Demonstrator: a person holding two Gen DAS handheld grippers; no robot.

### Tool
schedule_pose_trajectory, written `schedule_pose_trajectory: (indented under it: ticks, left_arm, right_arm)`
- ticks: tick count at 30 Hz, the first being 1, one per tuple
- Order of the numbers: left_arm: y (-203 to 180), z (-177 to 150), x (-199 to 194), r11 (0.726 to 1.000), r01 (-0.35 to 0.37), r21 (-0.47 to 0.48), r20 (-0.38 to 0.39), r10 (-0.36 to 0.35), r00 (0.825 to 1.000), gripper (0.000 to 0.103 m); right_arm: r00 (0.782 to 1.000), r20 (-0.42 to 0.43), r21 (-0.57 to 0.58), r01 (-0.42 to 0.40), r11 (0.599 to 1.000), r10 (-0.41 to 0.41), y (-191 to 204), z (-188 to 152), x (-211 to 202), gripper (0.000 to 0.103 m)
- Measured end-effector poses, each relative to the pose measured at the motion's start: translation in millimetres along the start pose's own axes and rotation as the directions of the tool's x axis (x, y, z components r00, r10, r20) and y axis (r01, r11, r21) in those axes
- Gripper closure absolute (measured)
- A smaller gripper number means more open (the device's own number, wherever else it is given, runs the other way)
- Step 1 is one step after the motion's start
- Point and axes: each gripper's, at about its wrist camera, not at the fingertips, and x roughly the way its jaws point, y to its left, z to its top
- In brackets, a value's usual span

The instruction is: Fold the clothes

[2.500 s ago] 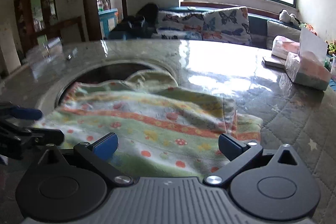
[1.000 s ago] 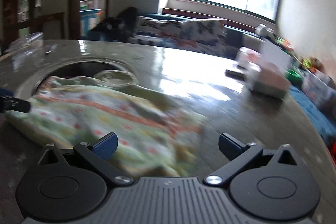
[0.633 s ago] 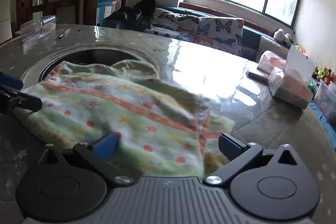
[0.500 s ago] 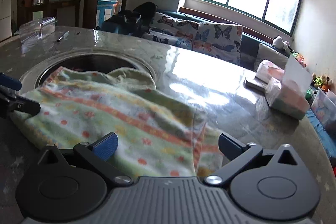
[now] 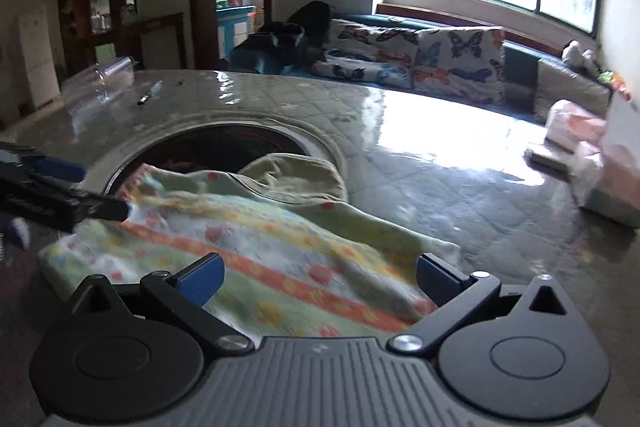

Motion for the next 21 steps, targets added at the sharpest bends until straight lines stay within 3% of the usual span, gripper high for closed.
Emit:
schedule_pose_trajectory:
  ticks: [5, 9, 21]
  left_arm:
    - [5, 18, 24, 0.999, -0.054, 0.003, -0.007, 0.054, 0.999, 0.000]
    - [3, 26, 37, 0.998, -0.052, 0.028, -0.013, 0.052, 0.999, 0.000]
    - [3, 36, 65, 0.998, -0.058, 0.028, -0.048, 0.059, 0.997, 0.000]
  right_arm:
    - [0.998, -0.010, 0.057, -0.067, 0.996, 0.067, -5, 8, 17, 0.000]
    - [0.993, -0.015, 0.103, -0.112, 0.988, 0.114, -11, 14, 30, 0.000]
    - [0.994, -0.024, 0.153, -0.103, 0.983, 0.108, -25, 19, 36, 0.000]
